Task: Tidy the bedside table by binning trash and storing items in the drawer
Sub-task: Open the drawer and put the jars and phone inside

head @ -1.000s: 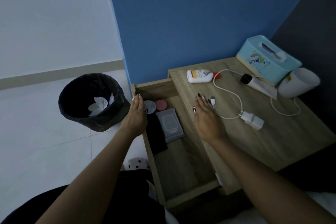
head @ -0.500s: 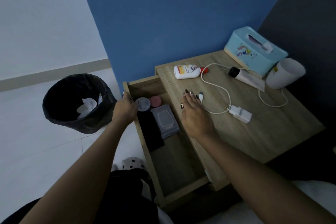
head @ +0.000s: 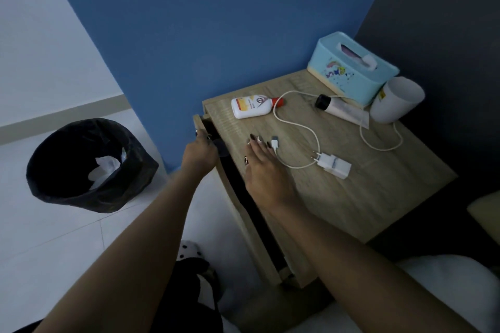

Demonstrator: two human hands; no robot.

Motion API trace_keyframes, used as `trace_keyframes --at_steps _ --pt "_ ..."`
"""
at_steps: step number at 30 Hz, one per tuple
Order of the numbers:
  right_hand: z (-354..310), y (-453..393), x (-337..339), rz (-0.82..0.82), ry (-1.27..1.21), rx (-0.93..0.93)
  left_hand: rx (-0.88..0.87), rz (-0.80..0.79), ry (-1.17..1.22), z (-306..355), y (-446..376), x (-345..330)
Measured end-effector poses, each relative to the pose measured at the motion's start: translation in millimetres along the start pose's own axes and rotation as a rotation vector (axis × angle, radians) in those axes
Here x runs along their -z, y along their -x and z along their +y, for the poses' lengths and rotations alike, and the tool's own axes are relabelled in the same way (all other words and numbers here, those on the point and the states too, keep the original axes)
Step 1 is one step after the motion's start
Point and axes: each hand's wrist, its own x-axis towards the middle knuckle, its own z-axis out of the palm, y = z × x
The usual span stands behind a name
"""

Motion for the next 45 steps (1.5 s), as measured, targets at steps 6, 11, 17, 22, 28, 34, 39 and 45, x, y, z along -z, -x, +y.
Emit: trace_keyframes --at_steps 6,11,17,22,28,34,39,45 --pt "1.4 1.5 0.6 0.029 -0.003 0.012 0.115 -0.036 0.248 28.9 -1.2 -15.9" --pt "1.2 0.4 -0.8 0.01 0.004 0.02 0.184 0.005 0.312 41.2 -6.4 -20.1" --pt "-0.6 0.3 -3.1 0.034 0.004 -0.001 0.153 -0.019 0.243 31.1 -8.5 -22.5" --pt "-0.5 0.9 -2.4 0.041 0.002 -0.004 0.138 -0.016 0.214 30.1 -11.4 -21.2" --pt "0.6 -1.0 -5.4 0.043 -0.003 -0.007 0.094 -0.026 0.186 28.2 -11.4 -21.9" --pt "0.4 2.6 -0.6 0.03 -0.017 -0.005 0.117 -0.059 0.194 28.5 -18.2 -19.1" --pt "0.8 4.1 -3.2 0.046 -0.016 -0.01 0.126 -0.073 0.194 29.0 -20.2 -17.4" --pt "-0.1 6.2 -4.3 0.066 -0.011 -0.004 0.111 -0.081 0.223 30.9 -16.9 -14.8"
